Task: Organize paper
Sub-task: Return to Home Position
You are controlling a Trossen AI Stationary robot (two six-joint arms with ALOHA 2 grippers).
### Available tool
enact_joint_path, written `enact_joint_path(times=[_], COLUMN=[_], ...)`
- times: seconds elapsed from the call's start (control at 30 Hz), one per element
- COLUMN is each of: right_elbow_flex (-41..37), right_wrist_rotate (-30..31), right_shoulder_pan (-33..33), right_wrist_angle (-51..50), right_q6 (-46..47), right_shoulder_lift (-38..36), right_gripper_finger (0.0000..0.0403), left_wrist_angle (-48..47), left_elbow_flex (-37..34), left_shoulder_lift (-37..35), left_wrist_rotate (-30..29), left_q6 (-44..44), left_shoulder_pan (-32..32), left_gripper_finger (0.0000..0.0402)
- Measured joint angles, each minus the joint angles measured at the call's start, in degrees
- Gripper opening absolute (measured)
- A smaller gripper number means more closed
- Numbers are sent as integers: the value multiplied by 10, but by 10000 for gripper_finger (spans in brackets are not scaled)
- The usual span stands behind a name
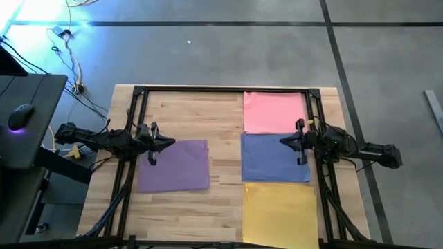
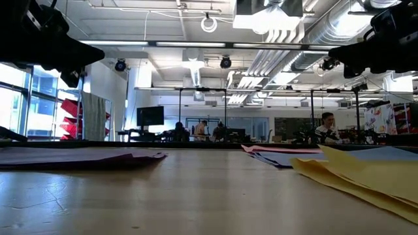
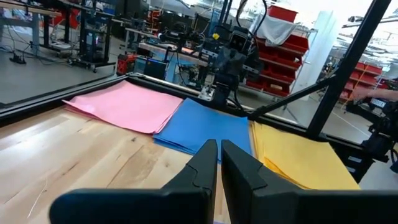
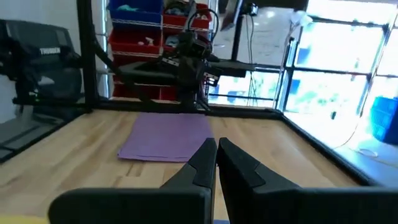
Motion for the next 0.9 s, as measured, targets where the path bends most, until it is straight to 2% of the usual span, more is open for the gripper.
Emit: enact_joint_path(times=[0.23, 0.77, 0.8, 0.9], right_elbow_flex=[0, 0, 0, 0], right_wrist_rotate=[-2, -2, -2, -2], right_shoulder_pan=[0, 0, 0, 0], right_wrist_angle=[0, 0, 0, 0], right_q6=[54, 56, 56, 56], right_shoulder_lift=[10, 10, 10, 10], right_gripper_finger=[0, 0, 0, 0], left_wrist_angle=[0, 0, -1, 6], left_elbow_flex=[0, 0, 0, -2], left_shoulder_lift=[0, 0, 0, -2], left_wrist_rotate=[0, 0, 0, 20], left_q6=[0, 0, 6, 95], left_shoulder_pan=[0, 0, 0, 0], left_gripper_finger=[0, 0, 0, 0])
